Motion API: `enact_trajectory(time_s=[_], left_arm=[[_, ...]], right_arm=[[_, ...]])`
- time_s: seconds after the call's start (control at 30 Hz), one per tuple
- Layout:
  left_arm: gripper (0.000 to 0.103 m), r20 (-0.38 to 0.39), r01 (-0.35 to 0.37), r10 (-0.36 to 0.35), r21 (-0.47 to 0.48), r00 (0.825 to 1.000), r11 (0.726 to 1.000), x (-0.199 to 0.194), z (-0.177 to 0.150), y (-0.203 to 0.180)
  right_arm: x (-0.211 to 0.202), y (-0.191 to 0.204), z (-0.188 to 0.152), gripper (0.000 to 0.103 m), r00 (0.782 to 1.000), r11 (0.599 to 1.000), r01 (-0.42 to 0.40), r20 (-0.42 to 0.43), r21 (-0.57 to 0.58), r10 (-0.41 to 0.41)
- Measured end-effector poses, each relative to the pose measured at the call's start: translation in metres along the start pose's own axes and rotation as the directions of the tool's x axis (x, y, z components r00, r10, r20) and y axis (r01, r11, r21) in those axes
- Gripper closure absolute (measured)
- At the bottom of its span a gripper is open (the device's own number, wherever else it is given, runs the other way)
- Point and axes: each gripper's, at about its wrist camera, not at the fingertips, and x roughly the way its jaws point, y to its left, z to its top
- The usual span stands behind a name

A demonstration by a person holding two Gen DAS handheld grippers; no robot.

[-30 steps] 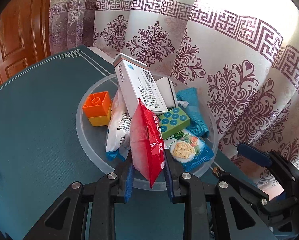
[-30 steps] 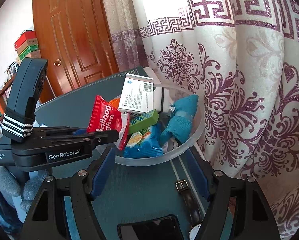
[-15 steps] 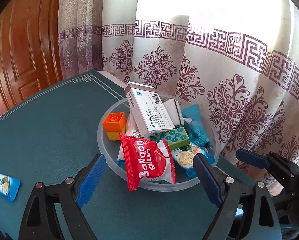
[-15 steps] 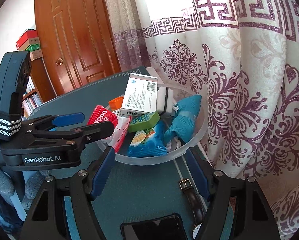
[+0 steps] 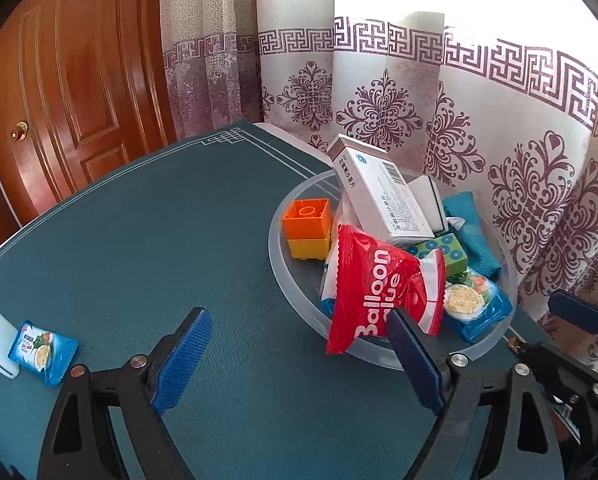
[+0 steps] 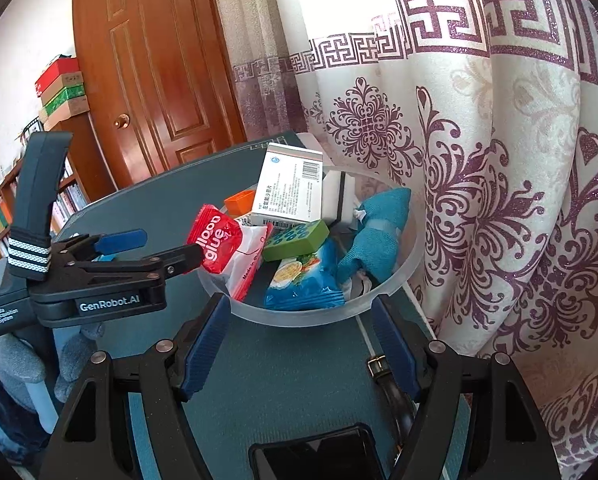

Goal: Organize objects
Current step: 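Withdraw both grippers from the bowl toward the white block and cracker packet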

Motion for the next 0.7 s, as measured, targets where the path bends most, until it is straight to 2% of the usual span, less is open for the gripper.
enact_trajectory(time_s=[0.23,0.4,0.63,0.7], left_arm=[[0.011,-0.011,0.002,-0.002,0.006,1.000,1.000,0.014,0.005,-0.004],[0.011,-0.046,-0.007,0.008,0.018,0.999,1.000,0.023,0.001,-0.005],[0.011,-0.046,0.024,-0.024,-0.003,0.999,1.000,0.010,-0.003,-0.001],[0.008,-0.039,0.024,-0.024,-0.011,0.999,1.000,0.005,-0.003,0.002]], right_arm=[[0.002,-0.003,-0.001,0.029,1.000,1.000,0.005,-0.005,0.012,-0.005],[0.003,-0.002,-0.001,0.029,1.000,1.000,0.005,-0.006,0.009,-0.005],[0.000,-0.001,0.000,0.029,1.000,1.000,0.004,0.001,0.009,-0.004],[-0.001,0.000,0.000,0.029,1.000,1.000,0.000,0.003,0.006,0.000]])
